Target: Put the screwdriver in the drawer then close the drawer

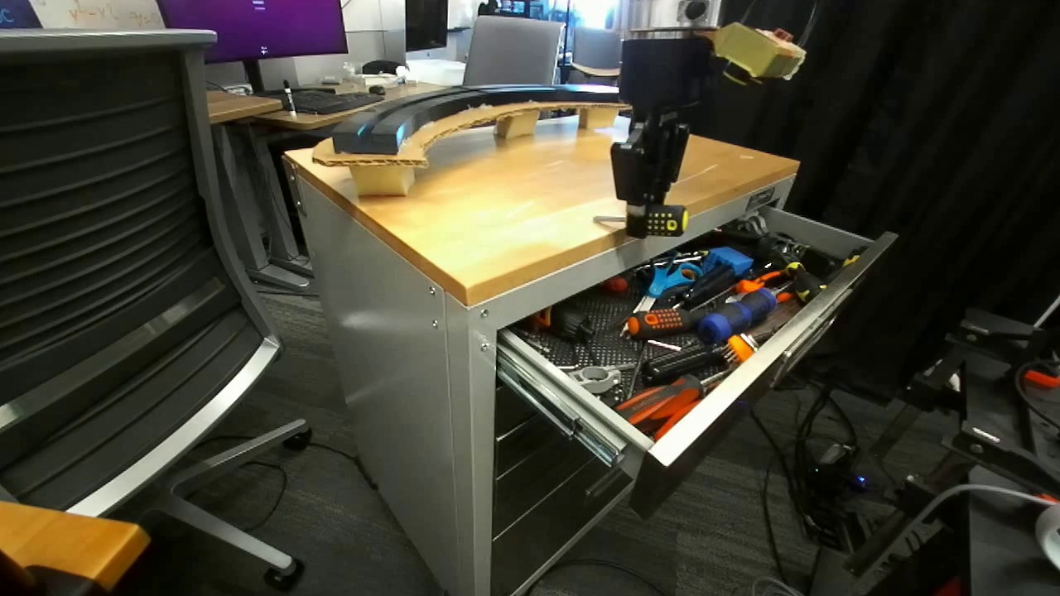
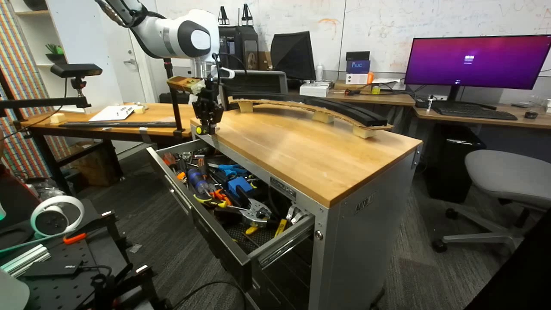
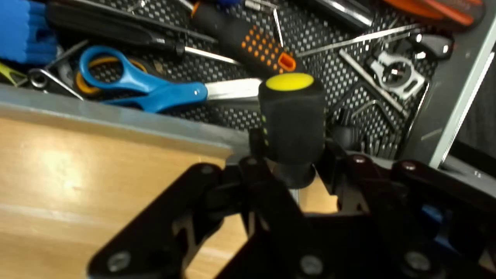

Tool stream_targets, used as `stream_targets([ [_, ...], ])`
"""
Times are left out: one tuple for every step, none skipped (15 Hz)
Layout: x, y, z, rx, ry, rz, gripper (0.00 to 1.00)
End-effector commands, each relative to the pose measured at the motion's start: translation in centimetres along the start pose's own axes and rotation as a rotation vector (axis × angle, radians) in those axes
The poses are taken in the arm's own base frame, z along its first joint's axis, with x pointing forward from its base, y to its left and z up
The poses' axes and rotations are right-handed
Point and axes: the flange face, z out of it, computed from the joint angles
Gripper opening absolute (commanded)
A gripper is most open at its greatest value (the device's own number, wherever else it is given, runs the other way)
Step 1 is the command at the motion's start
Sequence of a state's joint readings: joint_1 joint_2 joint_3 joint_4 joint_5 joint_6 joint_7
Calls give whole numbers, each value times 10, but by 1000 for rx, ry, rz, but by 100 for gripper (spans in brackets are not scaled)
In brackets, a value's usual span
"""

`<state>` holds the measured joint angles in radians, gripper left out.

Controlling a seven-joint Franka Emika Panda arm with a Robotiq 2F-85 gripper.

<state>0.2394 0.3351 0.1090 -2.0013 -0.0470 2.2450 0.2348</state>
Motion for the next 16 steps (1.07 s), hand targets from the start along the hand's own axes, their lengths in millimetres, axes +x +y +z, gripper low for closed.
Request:
stream_targets([
  [-41,-7,-2,4,-46,-52,10],
  [-47,-11,-1,-3,-39,-58,10],
  [-53,-16,2,7,-29,-60,60],
  [-58,-20,3,10,-30,-70,61],
  [-61,-24,4,16,-34,-82,66],
  [-64,-27,6,19,-37,-80,75],
  [-68,-26,9,10,-62,-65,81],
  [-72,-22,12,1,-82,-60,91],
  [-79,-11,16,-23,-105,-30,97],
  [-86,-1,19,-33,-133,2,100],
  [-96,13,24,-47,-162,52,100],
  [-107,27,31,-62,-186,116,100],
  [-115,42,38,-68,-210,174,100],
  [-122,54,49,-67,-239,228,100],
  [-127,67,57,-76,-258,282,100],
  [-131,77,69,-77,-285,332,75],
])
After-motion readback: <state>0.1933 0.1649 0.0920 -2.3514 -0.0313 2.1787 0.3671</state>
